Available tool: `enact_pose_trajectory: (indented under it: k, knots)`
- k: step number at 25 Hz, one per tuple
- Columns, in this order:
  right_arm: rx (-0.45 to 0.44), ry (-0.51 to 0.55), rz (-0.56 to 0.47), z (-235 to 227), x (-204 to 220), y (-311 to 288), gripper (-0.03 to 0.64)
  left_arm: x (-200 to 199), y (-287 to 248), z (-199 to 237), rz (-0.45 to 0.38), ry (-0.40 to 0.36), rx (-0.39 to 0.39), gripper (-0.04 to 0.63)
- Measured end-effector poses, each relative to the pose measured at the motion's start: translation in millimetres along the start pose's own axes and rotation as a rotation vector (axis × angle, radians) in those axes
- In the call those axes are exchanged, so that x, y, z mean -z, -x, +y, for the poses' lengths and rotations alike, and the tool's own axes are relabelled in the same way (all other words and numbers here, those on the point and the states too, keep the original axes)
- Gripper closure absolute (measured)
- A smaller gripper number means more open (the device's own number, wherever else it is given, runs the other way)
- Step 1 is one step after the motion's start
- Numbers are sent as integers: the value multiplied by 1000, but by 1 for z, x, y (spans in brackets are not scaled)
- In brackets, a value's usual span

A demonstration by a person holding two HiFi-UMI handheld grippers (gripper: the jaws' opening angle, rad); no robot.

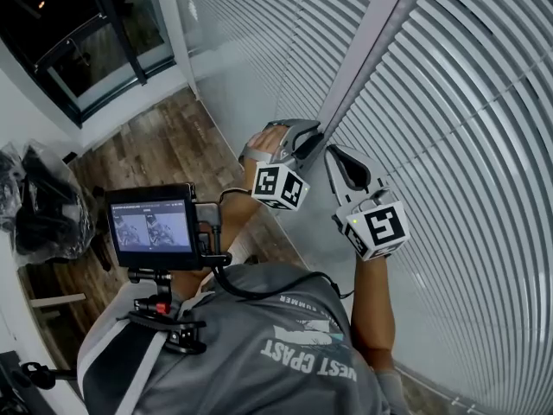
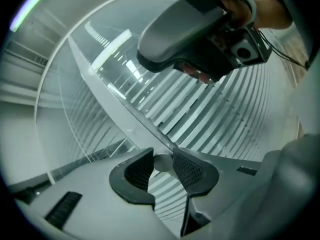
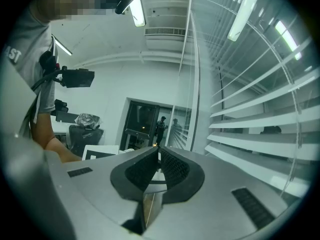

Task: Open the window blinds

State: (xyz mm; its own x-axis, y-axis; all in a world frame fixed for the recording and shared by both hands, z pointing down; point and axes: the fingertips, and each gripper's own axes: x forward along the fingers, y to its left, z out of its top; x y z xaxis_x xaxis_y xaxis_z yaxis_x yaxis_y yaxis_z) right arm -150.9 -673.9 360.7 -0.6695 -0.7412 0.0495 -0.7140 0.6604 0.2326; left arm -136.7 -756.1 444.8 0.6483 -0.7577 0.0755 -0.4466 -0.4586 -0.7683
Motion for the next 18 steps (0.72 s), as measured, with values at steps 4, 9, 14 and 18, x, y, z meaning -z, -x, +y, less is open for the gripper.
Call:
enact_pose_trajectory:
  k: [4, 9, 14, 18]
  knots:
    - [-1, -2, 6, 1, 2, 0, 614, 7, 1, 3, -103, 464, 94, 468]
    - [-6, -1, 2, 3, -1, 2, 614, 11, 5, 14, -216, 999, 182, 466]
    - [-8, -5, 12, 4, 2, 2, 614, 8, 6, 13, -189, 854, 149, 469]
    - [-6, -6, 11, 3, 3, 2, 614, 2, 4, 1, -9, 99, 23, 469]
